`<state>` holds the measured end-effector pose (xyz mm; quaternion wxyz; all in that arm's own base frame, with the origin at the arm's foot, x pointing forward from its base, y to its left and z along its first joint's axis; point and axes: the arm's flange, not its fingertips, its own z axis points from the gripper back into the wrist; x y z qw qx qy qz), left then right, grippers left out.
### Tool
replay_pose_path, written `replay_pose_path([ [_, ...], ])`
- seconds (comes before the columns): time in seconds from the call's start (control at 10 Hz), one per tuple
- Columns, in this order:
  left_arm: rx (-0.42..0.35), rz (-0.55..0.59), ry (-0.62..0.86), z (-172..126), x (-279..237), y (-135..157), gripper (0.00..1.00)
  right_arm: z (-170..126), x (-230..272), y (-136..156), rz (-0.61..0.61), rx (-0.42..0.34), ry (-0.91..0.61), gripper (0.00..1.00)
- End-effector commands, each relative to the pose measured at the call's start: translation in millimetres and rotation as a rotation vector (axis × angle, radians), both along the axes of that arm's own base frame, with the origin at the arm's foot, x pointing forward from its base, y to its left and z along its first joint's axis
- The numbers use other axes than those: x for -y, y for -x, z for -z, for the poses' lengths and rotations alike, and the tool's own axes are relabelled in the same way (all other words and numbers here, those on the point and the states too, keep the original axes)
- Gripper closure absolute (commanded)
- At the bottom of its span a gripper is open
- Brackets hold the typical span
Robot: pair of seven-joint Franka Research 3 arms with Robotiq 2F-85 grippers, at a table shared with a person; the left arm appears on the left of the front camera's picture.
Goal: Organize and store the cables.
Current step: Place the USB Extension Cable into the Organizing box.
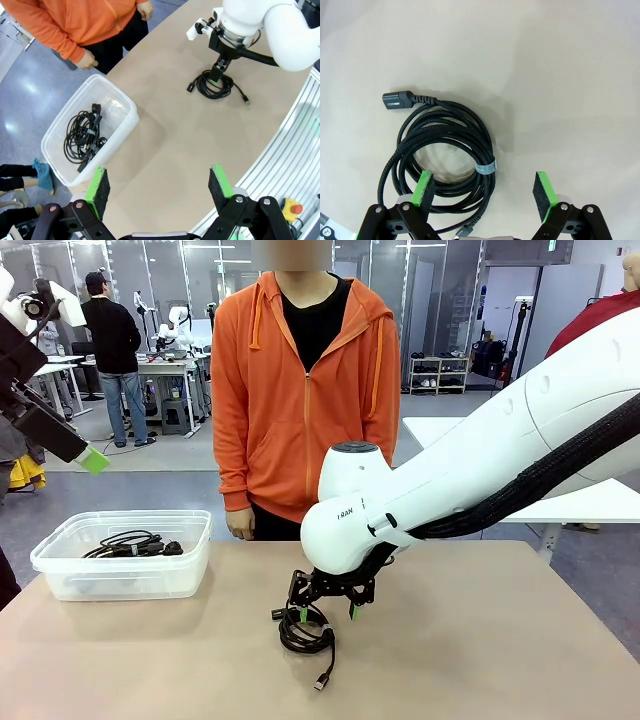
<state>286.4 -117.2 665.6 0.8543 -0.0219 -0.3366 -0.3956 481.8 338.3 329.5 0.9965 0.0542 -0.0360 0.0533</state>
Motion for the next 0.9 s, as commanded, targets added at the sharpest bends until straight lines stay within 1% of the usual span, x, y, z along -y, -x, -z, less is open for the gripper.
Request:
replay_pose_path([
  [0.0,-0.006,-0.013,-0.012,-4,1,0,0.00,0,0,0,0.008,-0.002,-0.007,0.00],
  [0.1,-0.006,-0.013,-0.012,-4,1,0,0.00,0,0,0,0.000,0.000,0.000,0.00],
  [0.3,0.000,0.000,0.000,0,0,0,0.00,-25,23,2,-0.150,0.038,-0.022,0.00],
  [0.4,-0.065,-0.151,-0.030,-8,18,7,0.00,-41,40,6,-0.215,0.079,-0.012,0.00],
  [0.5,-0.149,-0.207,-0.003,-7,36,3,0.00,-60,60,10,-0.222,0.108,-0.040,0.00],
  [0.6,-0.193,-0.218,0.012,-9,48,-2,0.00,-80,82,17,-0.217,0.126,-0.078,0.00],
  [0.7,-0.284,-0.270,0.055,-14,61,-6,0.00,-100,108,27,-0.245,0.144,-0.085,0.00],
  [0.8,-0.326,-0.339,0.029,-10,73,-8,0.00,-114,136,34,-0.269,0.167,-0.090,0.00],
])
